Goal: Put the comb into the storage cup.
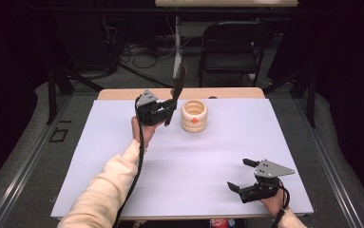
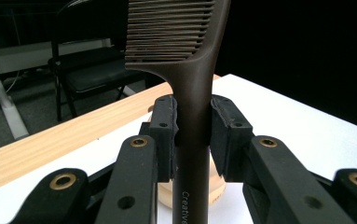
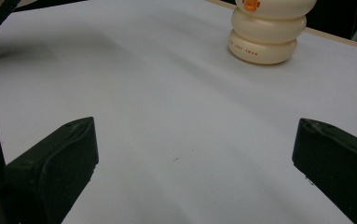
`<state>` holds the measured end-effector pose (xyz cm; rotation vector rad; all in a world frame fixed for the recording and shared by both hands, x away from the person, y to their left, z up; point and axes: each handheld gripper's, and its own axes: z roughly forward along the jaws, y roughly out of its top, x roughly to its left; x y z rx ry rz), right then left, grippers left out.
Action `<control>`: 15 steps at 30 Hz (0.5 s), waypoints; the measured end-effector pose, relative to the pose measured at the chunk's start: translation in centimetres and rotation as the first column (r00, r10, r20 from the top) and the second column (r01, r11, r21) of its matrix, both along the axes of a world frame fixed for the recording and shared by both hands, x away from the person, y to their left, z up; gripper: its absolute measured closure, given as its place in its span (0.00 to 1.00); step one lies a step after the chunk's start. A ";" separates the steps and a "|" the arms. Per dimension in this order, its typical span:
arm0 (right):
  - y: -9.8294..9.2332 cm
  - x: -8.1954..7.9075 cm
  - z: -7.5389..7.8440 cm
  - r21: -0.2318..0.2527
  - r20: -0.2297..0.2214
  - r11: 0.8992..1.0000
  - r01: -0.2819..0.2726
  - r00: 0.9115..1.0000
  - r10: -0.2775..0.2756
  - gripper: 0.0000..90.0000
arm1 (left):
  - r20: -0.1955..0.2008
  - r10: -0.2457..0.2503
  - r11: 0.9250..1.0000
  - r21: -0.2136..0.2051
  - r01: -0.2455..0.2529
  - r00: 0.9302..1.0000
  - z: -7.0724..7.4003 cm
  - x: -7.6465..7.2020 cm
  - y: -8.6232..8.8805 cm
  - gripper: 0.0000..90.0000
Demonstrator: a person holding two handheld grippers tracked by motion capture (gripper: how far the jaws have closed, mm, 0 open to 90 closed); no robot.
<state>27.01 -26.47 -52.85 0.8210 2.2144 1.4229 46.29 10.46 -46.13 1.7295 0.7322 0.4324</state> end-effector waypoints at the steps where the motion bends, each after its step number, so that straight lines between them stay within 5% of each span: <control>1: 0.0 0.0 0.0 0.001 -0.001 1.000 0.001 1.000 -0.001 0.00 | 0.003 0.003 1.000 -0.002 -0.003 1.000 0.0 0.1 -0.1 0.80; 15: 0.0 0.0 0.0 0.000 -0.001 1.000 0.000 1.000 0.000 0.00 | 0.011 -0.013 1.000 0.025 0.012 1.000 0.3 1.1 -1.2 0.80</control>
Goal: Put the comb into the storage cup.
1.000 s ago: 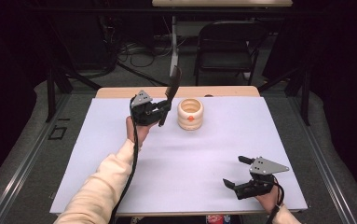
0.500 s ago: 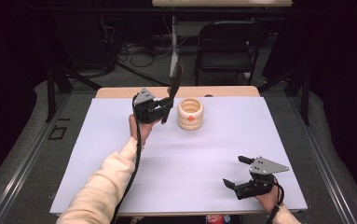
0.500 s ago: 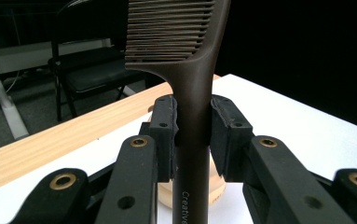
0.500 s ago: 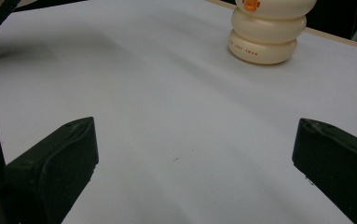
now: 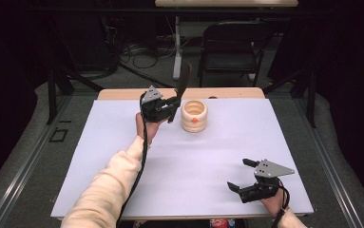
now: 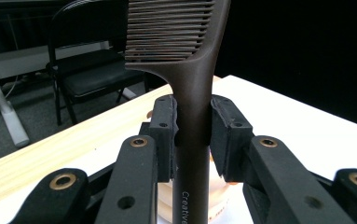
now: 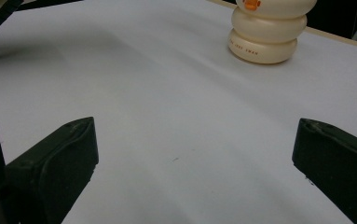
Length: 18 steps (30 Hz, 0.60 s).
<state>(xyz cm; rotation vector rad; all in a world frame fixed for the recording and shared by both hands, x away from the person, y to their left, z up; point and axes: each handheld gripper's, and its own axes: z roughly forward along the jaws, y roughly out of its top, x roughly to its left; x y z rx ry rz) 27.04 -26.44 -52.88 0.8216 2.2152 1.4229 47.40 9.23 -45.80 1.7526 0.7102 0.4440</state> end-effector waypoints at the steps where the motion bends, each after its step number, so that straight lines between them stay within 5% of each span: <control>1: 0.0 0.0 0.0 -0.001 0.002 1.000 -0.001 1.000 0.001 0.00 | -0.002 -0.001 1.000 -0.002 0.001 1.000 0.0 0.1 0.0 0.80; 18: -0.1 -0.1 0.0 0.002 0.000 1.000 0.000 1.000 0.000 0.00 | 0.027 -0.028 1.000 0.007 0.028 0.999 1.2 1.1 -1.3 0.80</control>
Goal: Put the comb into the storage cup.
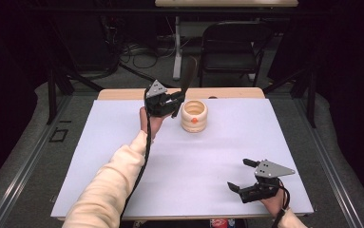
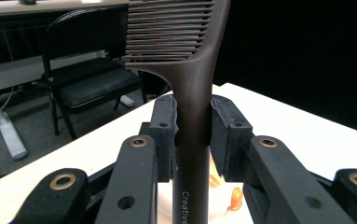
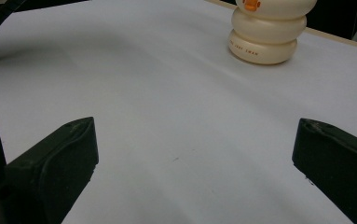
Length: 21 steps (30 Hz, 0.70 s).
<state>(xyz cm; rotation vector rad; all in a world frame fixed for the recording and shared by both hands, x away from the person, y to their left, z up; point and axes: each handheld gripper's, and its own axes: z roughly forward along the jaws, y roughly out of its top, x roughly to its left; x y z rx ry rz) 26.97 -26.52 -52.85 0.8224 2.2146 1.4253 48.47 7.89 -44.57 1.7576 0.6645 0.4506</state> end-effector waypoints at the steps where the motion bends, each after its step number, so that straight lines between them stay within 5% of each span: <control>1: 0.0 0.0 0.0 -0.002 0.002 1.000 -0.001 1.000 0.001 0.00 | -0.002 -0.004 1.000 0.003 0.004 1.000 0.1 0.1 -0.1 0.80; 21: 0.0 0.0 0.0 0.001 0.001 1.000 -0.002 1.000 0.002 0.00 | 0.027 -0.005 1.000 0.022 0.004 1.000 0.7 1.3 -1.7 0.80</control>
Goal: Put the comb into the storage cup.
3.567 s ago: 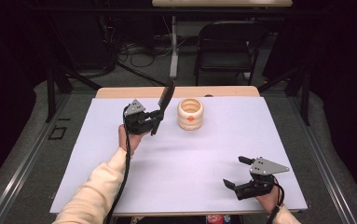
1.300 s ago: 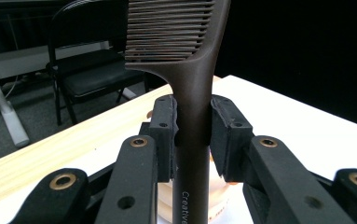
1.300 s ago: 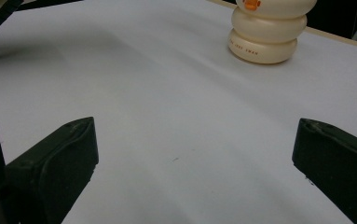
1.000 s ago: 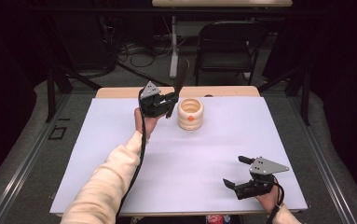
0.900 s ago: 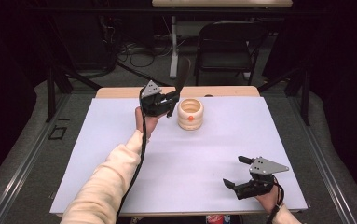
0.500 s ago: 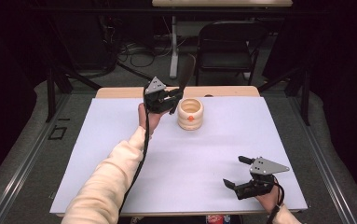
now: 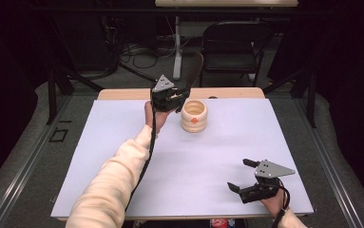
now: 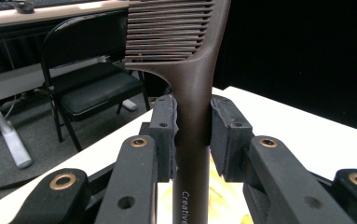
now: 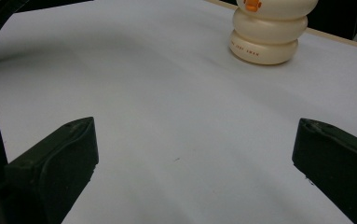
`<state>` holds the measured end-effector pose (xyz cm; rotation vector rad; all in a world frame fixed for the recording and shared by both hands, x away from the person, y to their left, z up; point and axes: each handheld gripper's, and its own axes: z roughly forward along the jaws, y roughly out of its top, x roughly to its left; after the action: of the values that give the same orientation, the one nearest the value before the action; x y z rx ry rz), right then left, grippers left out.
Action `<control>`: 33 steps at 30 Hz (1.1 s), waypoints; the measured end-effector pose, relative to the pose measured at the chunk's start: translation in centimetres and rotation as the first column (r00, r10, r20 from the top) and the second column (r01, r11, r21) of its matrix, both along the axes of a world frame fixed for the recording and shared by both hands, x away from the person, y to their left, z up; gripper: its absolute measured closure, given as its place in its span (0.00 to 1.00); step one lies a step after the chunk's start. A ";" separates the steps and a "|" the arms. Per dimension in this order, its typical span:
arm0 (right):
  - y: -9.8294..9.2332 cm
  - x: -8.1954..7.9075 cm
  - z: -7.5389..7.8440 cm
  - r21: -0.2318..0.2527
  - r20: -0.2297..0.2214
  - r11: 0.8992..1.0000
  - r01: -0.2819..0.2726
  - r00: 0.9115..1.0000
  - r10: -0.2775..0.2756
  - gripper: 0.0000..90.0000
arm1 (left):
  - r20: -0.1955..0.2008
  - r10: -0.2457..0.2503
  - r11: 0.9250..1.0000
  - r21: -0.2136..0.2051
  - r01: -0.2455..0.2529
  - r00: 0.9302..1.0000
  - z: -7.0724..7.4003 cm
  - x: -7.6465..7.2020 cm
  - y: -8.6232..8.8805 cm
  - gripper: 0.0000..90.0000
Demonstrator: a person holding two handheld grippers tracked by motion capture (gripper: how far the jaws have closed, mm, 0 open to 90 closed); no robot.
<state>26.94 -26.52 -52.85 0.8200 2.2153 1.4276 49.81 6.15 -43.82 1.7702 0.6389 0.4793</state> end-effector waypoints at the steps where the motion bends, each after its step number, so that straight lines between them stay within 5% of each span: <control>1: 0.0 0.0 0.0 0.001 0.000 1.000 0.000 1.000 0.000 0.00 | 0.002 -0.002 1.000 0.000 0.002 1.000 0.0 0.1 -0.1 0.80; 33: 0.0 0.0 0.0 -0.002 -0.001 1.000 -0.002 1.000 0.002 0.00 | 0.066 -0.010 0.999 -0.037 0.012 0.998 -1.4 0.8 -3.2 0.80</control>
<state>26.92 -26.53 -52.85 0.8185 2.2179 1.4263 50.61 2.99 -45.19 1.7151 0.5885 0.5128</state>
